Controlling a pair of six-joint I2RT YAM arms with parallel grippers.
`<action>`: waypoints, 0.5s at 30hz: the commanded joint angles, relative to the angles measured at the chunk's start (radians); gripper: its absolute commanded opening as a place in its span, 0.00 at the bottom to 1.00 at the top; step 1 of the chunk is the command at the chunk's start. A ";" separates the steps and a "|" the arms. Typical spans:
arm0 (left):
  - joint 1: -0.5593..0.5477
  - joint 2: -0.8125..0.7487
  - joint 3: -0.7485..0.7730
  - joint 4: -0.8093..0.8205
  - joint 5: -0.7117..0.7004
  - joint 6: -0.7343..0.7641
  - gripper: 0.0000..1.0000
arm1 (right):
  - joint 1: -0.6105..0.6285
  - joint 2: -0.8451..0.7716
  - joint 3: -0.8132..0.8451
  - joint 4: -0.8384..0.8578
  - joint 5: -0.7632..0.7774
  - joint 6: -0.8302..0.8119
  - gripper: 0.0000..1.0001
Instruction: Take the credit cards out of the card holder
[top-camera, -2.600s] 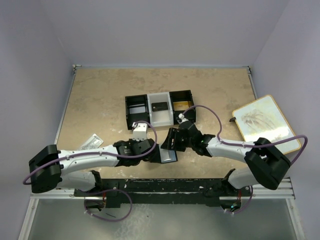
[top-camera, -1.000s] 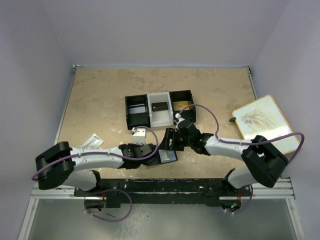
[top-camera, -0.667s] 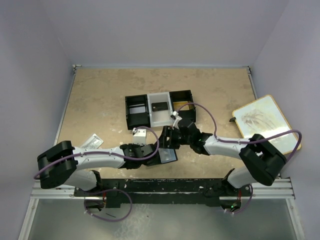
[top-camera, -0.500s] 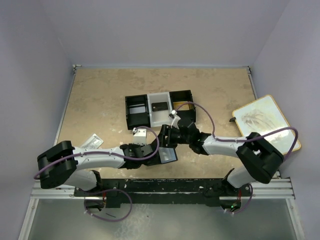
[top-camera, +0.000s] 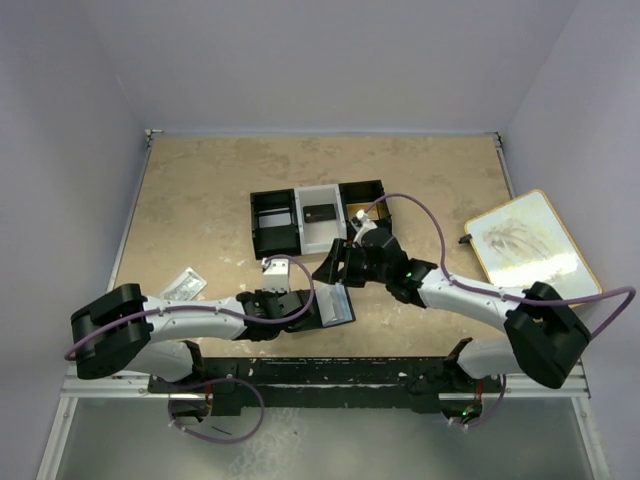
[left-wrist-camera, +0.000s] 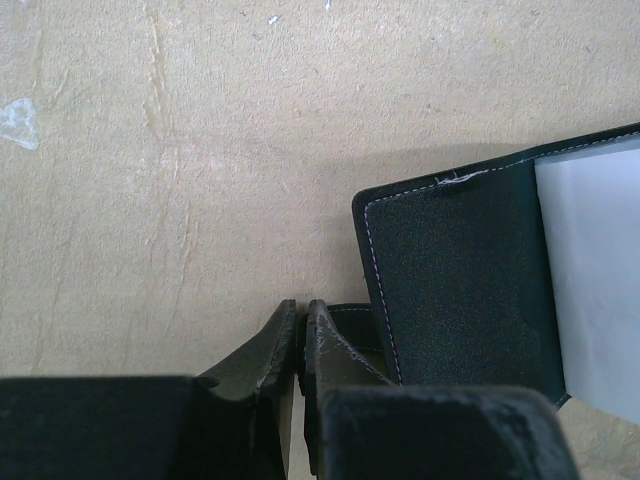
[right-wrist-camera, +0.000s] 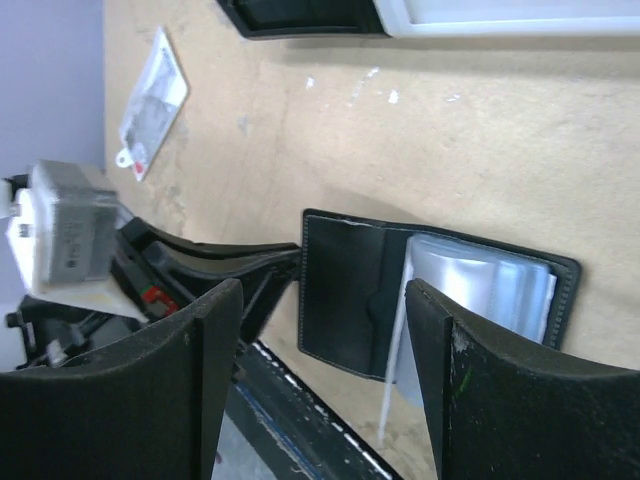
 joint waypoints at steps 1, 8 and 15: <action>-0.001 0.010 -0.029 0.003 0.000 -0.022 0.00 | -0.004 0.019 0.004 -0.113 0.022 -0.058 0.69; -0.001 0.011 -0.021 0.010 0.004 -0.026 0.00 | -0.003 0.076 -0.070 0.034 -0.032 -0.011 0.67; 0.001 0.006 -0.015 0.010 0.008 -0.026 0.00 | -0.003 0.106 -0.096 0.054 -0.024 0.003 0.66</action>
